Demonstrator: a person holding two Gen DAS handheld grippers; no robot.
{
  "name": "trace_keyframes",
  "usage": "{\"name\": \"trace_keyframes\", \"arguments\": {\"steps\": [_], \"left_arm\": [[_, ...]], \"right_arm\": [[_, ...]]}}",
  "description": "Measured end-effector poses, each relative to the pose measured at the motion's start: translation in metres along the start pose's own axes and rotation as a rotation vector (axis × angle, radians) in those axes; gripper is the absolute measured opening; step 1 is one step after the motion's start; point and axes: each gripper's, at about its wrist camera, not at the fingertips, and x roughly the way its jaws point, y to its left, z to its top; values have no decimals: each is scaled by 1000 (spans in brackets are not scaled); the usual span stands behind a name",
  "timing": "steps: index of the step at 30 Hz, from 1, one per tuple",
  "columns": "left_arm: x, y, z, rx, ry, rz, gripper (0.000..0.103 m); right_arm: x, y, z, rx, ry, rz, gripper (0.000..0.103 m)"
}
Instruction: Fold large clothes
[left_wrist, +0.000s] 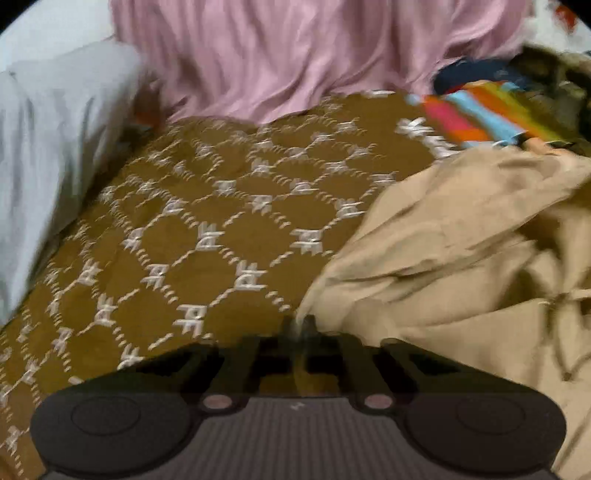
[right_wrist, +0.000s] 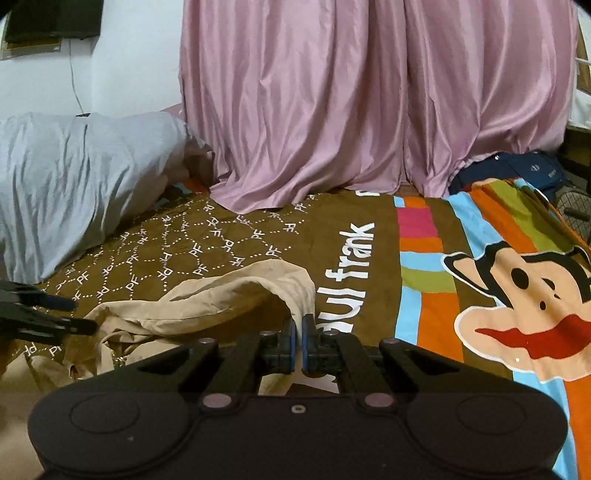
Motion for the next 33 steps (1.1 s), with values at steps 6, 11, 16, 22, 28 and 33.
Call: {"name": "trace_keyframes", "arguments": {"steps": [6, 11, 16, 22, 28, 33], "left_arm": [[-70, 35, -23, -239, -295, 52, 1], [-89, 31, -58, -211, -345, 63, 2], [-133, 27, -85, -152, -448, 42, 2], [-172, -3, -129, 93, -542, 89, 2], [-168, -39, -170, 371, -444, 167, 3], [-148, -46, -176, 440, -250, 130, 9]], "right_arm": [[-27, 18, 3, -112, -87, -42, 2], [-36, 22, -22, -161, -38, -82, 2], [-64, 24, -38, -152, -76, -98, 2], [-114, 34, -61, -303, -115, -105, 3], [-132, 43, -111, -514, -56, -159, 11], [-133, 53, -149, -652, 32, -167, 32]]}}
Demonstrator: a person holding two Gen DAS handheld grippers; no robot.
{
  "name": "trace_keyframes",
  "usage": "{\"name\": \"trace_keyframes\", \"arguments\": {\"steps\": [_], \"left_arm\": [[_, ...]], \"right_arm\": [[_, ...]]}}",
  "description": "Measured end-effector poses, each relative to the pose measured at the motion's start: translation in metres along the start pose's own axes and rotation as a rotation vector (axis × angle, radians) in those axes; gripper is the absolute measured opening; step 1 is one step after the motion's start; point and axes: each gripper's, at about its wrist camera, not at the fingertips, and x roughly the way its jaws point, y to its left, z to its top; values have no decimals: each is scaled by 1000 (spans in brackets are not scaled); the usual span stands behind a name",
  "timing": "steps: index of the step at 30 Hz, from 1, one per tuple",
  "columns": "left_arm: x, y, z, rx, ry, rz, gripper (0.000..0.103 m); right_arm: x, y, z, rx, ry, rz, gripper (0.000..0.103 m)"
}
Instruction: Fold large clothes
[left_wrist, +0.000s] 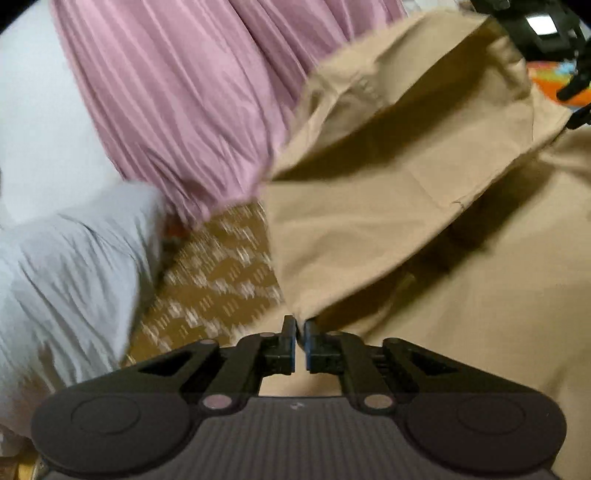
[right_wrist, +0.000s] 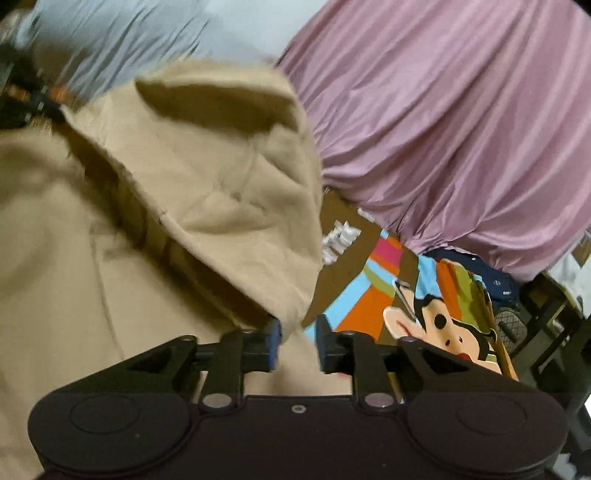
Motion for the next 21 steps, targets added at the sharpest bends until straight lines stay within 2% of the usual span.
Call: {"name": "trace_keyframes", "arguments": {"steps": [1, 3, 5, 6, 7, 10, 12, 15, 18, 21], "left_arm": [[0, 1, -2, 10, 49, -57, 13], [-2, 2, -7, 43, 106, -126, 19], [-12, 3, -15, 92, 126, -164, 52], [-20, 5, -19, 101, 131, -174, 59], [-28, 7, -22, 96, 136, -190, 63], [-52, 27, -33, 7, 144, -226, 63], [-63, 42, -38, -100, 154, -240, 63], [-64, 70, -40, -358, 196, -294, 63], [-42, 101, -49, -633, 232, -363, 62], [-5, 124, -53, -887, 255, -438, 56]], "right_arm": [[0, 5, -3, -32, 19, 10, 36], [-1, 12, -12, -109, 71, 24, 39], [-6, 14, -20, -156, 95, 33, 48], [-10, 12, -24, -162, 101, 41, 51], [-16, 9, -27, -158, 107, 49, 57], [-33, -4, -34, -96, 132, 60, 58], [-46, -20, -36, 67, 150, 94, 58], [-57, -47, -40, 412, 164, 187, 57], [-50, -63, -47, 721, 191, 297, 57], [-32, -70, -53, 967, 220, 366, 54]]}}
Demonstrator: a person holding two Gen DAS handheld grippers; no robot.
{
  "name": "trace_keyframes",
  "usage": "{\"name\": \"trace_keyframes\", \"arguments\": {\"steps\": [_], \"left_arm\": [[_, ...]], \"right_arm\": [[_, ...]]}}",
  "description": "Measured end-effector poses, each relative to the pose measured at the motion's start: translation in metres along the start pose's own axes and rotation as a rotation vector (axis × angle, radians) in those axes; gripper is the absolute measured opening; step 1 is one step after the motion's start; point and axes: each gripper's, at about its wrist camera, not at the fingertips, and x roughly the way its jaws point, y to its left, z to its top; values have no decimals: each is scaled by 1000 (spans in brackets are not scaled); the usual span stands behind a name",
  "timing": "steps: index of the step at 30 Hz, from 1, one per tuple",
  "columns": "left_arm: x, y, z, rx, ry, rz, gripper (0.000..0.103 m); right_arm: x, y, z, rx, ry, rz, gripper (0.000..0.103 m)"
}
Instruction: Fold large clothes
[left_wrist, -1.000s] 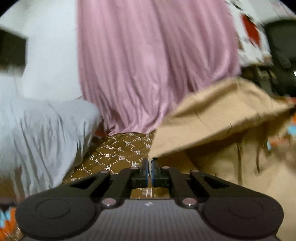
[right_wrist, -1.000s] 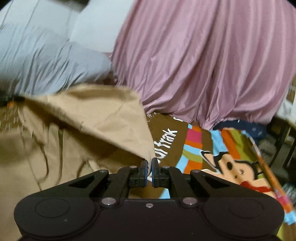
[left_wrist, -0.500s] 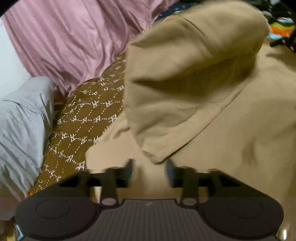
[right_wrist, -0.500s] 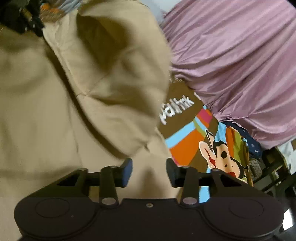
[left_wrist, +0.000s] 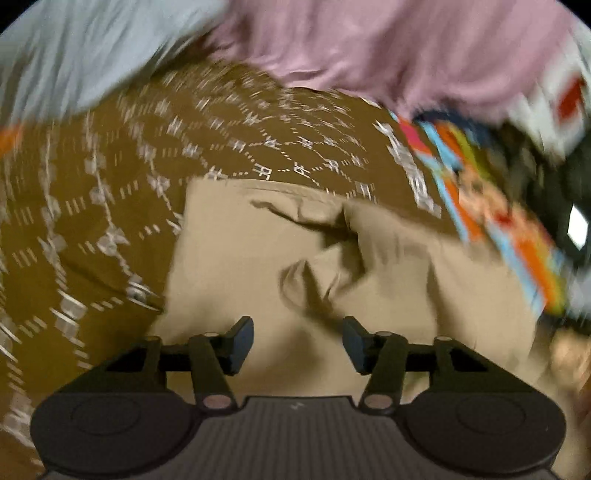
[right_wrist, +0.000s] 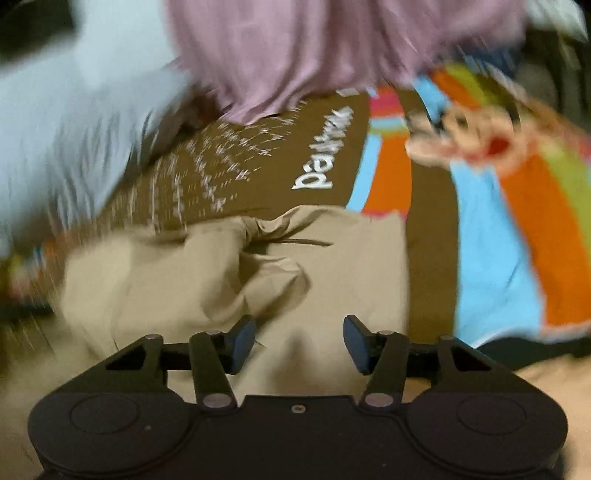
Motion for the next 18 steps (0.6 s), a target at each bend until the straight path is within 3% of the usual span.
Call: {"name": "trace_keyframes", "arguments": {"steps": [7, 9, 10, 11, 12, 15, 18], "left_arm": [[61, 36, 27, -351, 100, -185, 55], [72, 42, 29, -402, 92, -202, 14], [75, 41, 32, -394, 87, -177, 4], [76, 37, 34, -362, 66, -146, 3], [74, 31, 36, -309, 29, -125, 3], [61, 4, 30, -168, -59, -52, 2], [68, -15, 24, -52, -75, 47, 2]], "right_arm": [[47, -20, 20, 366, 97, 152, 54], [60, -25, 23, 429, 107, 153, 52], [65, -25, 25, 437, 97, 137, 39], [69, -25, 28, 419, 79, 116, 20], [72, -23, 31, 391, 67, 104, 15], [75, -6, 41, 234, 4, 68, 3], [71, 27, 46, -69, -117, -22, 2]]}}
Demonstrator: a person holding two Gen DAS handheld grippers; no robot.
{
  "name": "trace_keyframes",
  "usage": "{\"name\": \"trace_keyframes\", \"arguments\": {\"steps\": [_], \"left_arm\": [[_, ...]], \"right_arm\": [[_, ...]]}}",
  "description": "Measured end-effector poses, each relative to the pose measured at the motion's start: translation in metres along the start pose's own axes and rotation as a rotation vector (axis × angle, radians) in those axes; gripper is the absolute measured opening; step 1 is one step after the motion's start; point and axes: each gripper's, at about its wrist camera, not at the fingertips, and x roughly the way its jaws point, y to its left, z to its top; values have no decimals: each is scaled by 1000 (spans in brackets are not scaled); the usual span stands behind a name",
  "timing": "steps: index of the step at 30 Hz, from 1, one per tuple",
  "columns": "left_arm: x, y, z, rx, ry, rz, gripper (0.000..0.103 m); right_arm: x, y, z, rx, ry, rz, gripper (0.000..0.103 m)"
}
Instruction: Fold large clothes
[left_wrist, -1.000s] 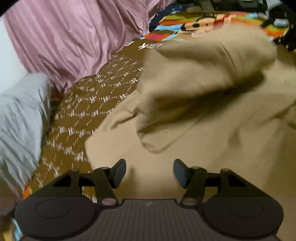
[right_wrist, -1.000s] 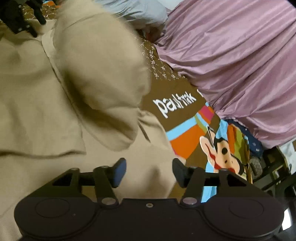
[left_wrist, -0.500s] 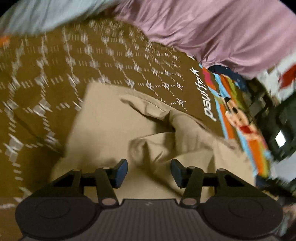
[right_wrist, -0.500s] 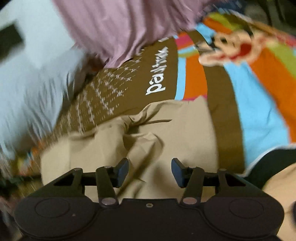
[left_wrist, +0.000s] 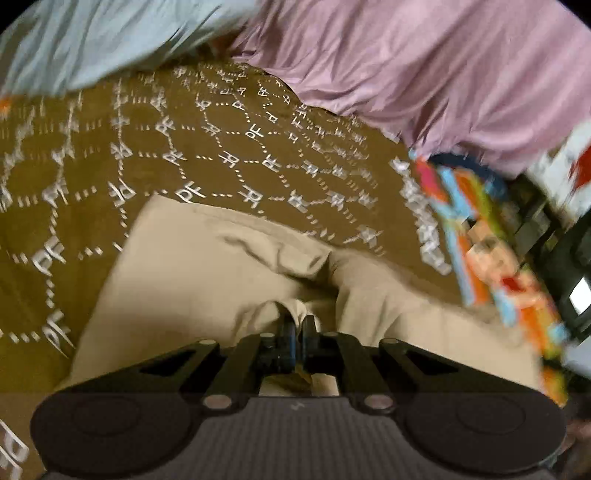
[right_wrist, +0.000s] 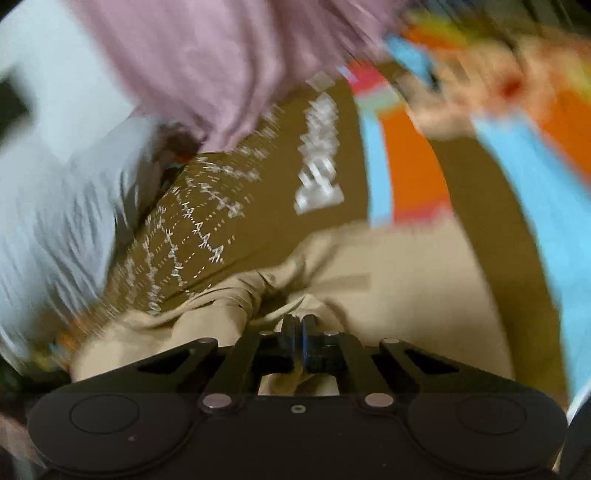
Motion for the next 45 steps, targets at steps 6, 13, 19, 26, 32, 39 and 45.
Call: {"name": "trace_keyframes", "arguments": {"steps": [6, 13, 19, 26, 32, 39, 45], "left_arm": [[-10, 1, -6, 3, 34, 34, 22], [-76, -10, -12, 41, -157, 66, 77], [-51, -73, -12, 183, -169, 138, 83], [18, -73, -43, 297, 29, 272, 63], [4, -71, -47, 297, 27, 261, 71], [-102, -67, -62, 285, -179, 260, 102], [-199, -77, -121, 352, -192, 236, 102]], "right_arm": [[15, 3, -8, -86, 26, -64, 3], [-44, 18, -4, -210, -89, -132, 25], [-35, 72, -10, -398, -108, -65, 40], [28, 91, -54, -579, 24, -149, 41], [30, 77, -60, -521, 35, -119, 44], [-77, 81, -50, -476, -38, -47, 72], [-194, 98, -79, -589, -72, -8, 99]]}}
